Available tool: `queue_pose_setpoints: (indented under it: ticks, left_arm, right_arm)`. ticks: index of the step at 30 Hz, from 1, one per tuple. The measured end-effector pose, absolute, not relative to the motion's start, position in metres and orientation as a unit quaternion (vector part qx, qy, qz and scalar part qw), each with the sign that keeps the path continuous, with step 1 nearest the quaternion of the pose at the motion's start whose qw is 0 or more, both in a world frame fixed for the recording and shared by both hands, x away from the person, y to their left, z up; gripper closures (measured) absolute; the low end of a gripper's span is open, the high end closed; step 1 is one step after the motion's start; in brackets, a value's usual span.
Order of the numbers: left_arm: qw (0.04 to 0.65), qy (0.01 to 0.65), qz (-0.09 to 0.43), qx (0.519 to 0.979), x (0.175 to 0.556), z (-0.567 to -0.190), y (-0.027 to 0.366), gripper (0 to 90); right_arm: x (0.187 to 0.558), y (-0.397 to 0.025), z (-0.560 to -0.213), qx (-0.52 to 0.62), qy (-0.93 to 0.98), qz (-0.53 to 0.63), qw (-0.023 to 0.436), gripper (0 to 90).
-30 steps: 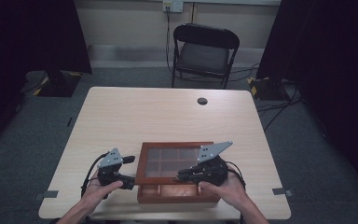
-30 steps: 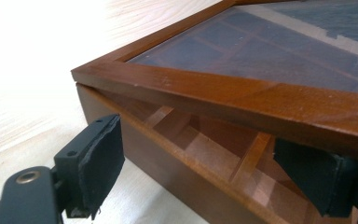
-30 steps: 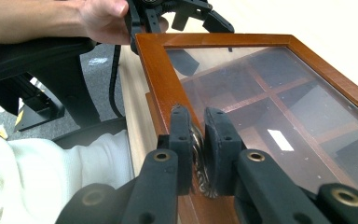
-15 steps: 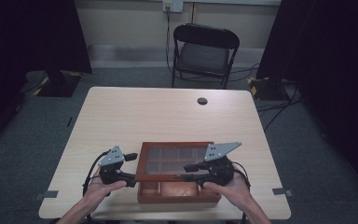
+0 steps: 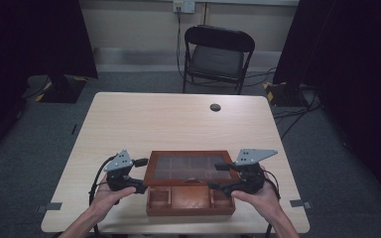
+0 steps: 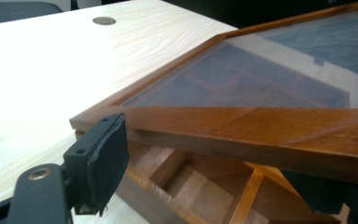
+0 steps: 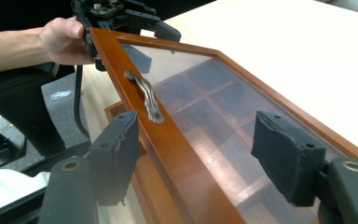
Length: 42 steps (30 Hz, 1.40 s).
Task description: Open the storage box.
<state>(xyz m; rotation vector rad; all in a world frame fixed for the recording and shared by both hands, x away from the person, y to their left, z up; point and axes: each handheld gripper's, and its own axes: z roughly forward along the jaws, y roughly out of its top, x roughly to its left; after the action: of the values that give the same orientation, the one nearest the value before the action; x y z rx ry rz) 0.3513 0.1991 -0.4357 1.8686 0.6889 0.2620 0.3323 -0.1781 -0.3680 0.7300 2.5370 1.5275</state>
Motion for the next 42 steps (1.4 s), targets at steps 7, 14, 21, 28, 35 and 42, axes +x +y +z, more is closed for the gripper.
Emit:
queue_pose_setpoints:
  ticks: [7,14,21,28,35,42]
  left_arm:
    - [0.54,0.295,0.108,0.78,0.357,-0.427,0.197,19.8]
    - [0.547,0.3,0.104,0.774,0.361,-0.423,0.198,21.0]
    - [0.542,0.294,0.106,0.78,0.365,-0.418,0.198,23.0]
    - [0.553,0.298,0.1,0.772,0.369,-0.414,0.199,28.3]
    - [0.549,0.298,0.097,0.775,0.37,-0.413,0.199,29.4]
    - [0.544,0.294,0.091,0.781,0.375,-0.407,0.199,33.6]
  right_arm:
    - [0.336,-0.189,-0.368,0.254,0.825,0.502,0.057,27.3]
    - [0.34,-0.194,-0.37,0.261,0.821,0.504,0.064,24.9]
    - [0.343,-0.196,-0.371,0.265,0.82,0.503,0.068,23.9]
    - [0.349,-0.199,-0.369,0.27,0.816,0.505,0.076,23.8]
    - [0.356,-0.204,-0.373,0.283,0.813,0.502,0.081,24.5]
    - [0.362,-0.209,-0.374,0.292,0.808,0.503,0.089,28.4]
